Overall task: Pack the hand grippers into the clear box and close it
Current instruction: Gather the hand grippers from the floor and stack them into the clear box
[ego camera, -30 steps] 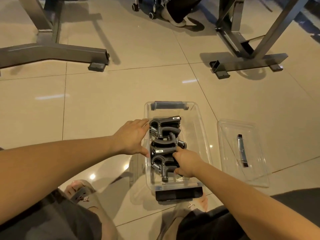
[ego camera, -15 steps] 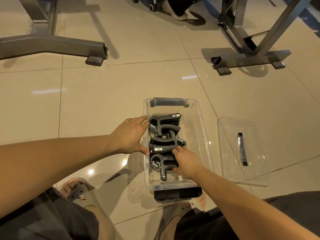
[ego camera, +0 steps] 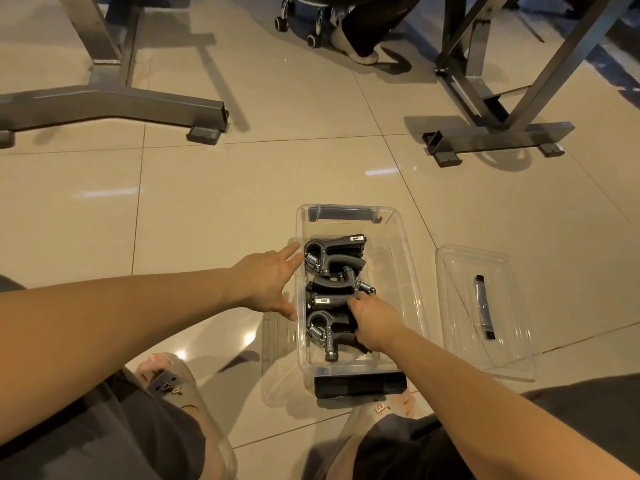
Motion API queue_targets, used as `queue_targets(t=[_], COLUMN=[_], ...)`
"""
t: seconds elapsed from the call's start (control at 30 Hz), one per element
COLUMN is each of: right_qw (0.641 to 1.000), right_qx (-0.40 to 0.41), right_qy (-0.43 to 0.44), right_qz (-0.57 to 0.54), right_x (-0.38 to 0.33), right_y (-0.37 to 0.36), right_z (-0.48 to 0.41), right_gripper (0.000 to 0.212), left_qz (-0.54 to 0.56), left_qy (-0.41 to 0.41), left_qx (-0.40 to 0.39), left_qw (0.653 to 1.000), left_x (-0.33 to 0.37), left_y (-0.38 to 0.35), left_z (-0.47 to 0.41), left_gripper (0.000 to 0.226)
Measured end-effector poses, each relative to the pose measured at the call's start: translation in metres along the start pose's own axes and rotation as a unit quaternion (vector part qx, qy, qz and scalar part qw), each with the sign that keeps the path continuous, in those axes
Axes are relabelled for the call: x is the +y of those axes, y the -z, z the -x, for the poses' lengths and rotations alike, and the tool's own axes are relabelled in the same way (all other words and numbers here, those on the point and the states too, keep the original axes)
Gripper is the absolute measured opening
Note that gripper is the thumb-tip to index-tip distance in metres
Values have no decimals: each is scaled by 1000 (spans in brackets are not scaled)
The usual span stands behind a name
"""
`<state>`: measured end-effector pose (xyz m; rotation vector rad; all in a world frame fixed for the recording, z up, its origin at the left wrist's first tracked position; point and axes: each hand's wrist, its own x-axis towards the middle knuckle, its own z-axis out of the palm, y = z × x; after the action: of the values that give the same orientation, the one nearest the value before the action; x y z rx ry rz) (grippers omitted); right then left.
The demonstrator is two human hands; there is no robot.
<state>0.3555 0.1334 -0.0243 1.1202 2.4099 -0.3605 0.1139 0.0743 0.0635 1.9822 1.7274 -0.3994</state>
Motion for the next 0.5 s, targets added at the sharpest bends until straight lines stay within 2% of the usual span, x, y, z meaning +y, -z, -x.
queue_targets(t=[0.13,0.23,0.33,0.5], right_qw=[993,972,941,900], right_qx=[84,159,211,275], right_qy=[-28,-62,-88,-62], right_qz=[-76,-161,-249,-332], right_x=[-8,-17,-30,-73], right_y=[34,71,105,147], right_z=[4,8,21,57], right_gripper=[34,24,29,23], left_qz=[41,67,92,103], left_qy=[9,27,47,62], left_qx=[-25,-15,3,47], left_qw=[999,997,995,992], left_x=[-2,-3,-3,-6], left_y=[5,10,17,26], left_z=[15,31,54,108], left_gripper=[112,100,86,76])
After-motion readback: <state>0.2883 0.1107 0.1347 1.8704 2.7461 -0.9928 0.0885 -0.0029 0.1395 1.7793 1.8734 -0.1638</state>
